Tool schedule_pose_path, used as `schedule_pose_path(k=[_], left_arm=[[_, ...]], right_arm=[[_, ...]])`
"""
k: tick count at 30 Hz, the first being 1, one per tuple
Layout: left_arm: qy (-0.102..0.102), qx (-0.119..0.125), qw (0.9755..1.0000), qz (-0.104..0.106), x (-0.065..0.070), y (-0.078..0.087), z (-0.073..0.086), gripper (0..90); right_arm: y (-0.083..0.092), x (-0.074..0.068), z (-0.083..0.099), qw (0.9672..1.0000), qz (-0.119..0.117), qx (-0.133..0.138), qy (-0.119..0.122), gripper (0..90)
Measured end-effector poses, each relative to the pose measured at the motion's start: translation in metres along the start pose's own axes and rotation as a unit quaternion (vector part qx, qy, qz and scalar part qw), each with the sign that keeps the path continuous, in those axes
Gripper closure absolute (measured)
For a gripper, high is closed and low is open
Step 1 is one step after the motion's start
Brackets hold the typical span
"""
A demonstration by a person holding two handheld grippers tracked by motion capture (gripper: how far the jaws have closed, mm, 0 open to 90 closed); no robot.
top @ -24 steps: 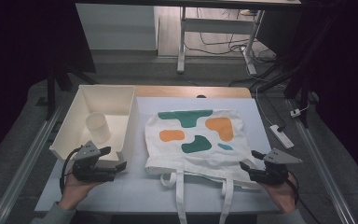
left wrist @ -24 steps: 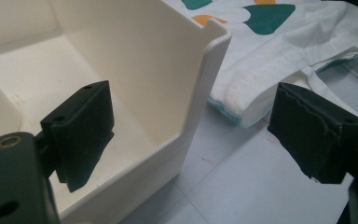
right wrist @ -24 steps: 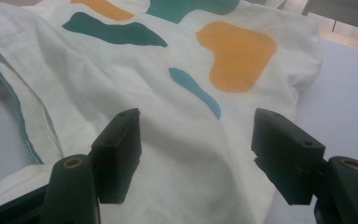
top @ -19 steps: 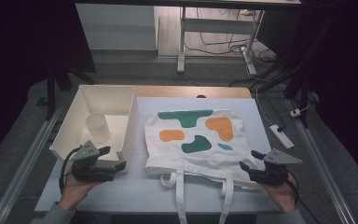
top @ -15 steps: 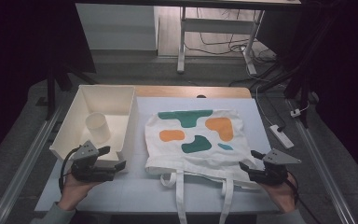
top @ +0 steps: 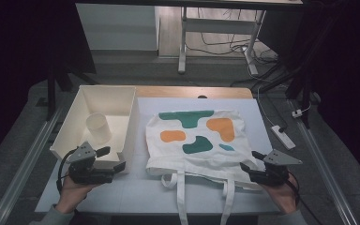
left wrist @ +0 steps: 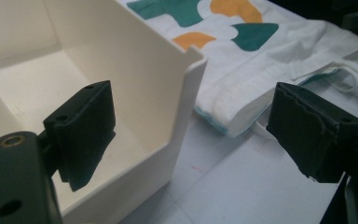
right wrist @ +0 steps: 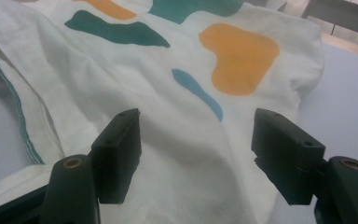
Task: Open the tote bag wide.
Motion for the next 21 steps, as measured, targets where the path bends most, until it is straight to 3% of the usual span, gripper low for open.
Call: schedule_pose_path(k=[4,6,10,17,21], left_arm=[[-0.010,0.012,0.9999,0.002,0.007,0.006,-0.007,16.5],[-0.022,0.012,0.9995,0.020,0.017,0.007,-0.011,17.0],[-0.030,0.009,0.9991,0.028,0.026,0.003,-0.013,17.0],[-0.058,-0.011,0.9965,0.059,0.049,-0.016,-0.016,17.1],[-0.062,-0.020,0.9954,0.070,0.054,-0.025,-0.016,17.5]], right_arm=[[0.000,-0.001,-0.001,1.0000,0.001,0.002,0.001,33.8],[0.000,-0.001,-0.001,1.0000,0.000,0.002,0.003,33.8],[0.000,-0.003,-0.001,1.0000,-0.002,0.002,0.003,33.8],[-0.001,-0.004,-0.001,1.0000,-0.004,0.000,0.002,33.9],[-0.002,-0.006,-0.001,1.0000,-0.007,-0.001,0.004,33.9]])
Point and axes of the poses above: each handheld gripper's, and its own axes: y roughly backward along the jaws, z roughly out of its underside, x roughly to its right, the point moved 6 cm from there along -y, roughly forward along the jaws, and after that the axes turned 8 degrees about z, right-handed, at the moved point
